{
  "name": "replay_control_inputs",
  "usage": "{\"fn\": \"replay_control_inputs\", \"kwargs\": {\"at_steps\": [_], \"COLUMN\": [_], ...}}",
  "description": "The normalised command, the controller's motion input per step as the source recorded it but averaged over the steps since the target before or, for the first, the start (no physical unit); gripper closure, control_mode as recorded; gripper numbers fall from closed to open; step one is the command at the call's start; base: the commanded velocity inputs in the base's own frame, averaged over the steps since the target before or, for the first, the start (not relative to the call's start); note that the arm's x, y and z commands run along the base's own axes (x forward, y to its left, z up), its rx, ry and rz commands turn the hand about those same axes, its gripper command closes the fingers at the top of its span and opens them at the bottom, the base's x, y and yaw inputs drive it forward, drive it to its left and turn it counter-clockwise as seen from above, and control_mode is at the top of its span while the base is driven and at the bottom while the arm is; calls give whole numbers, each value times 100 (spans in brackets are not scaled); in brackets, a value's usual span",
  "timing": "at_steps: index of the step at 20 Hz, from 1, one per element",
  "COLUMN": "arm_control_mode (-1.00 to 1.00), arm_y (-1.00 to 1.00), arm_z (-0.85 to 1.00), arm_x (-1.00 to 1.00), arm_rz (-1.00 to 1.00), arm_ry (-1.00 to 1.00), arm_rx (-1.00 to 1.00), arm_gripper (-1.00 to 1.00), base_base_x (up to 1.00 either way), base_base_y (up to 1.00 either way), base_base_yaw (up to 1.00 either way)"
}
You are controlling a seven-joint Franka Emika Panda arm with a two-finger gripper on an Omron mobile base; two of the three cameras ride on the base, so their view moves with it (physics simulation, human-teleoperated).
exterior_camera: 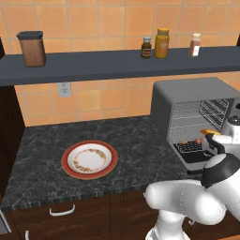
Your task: Pick up the kebab skewer and baguette bread, and place them inside the toaster oven. Close the toaster oven door and start by setting the timer.
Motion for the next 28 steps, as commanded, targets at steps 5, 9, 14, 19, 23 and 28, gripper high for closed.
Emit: {"fn": "replay_control_inputs", "kwargs": {"at_steps": [5, 9, 14, 19, 23, 28], "arm_control_mode": [-100, -100, -100, -100, -100, -100], "arm_y": [13, 27, 22, 9, 8, 9], "arm_z": [-15, -14, -16, -8, -1, 0], "arm_x": [15, 30, 43, 51, 63, 52], "arm_rz": [-19, -20, -18, -16, -16, -13], "arm_ry": [-5, -8, -9, -10, -14, -16], "arm_rx": [0, 0, 0, 0, 0, 0], "arm_gripper": [-100, -100, -100, -100, -100, -100], "base_base_x": [0, 0, 0, 0, 0, 0], "base_base_y": [0, 0, 0, 0, 0, 0], "base_base_yaw": [0, 0, 0, 0, 0, 0]}}
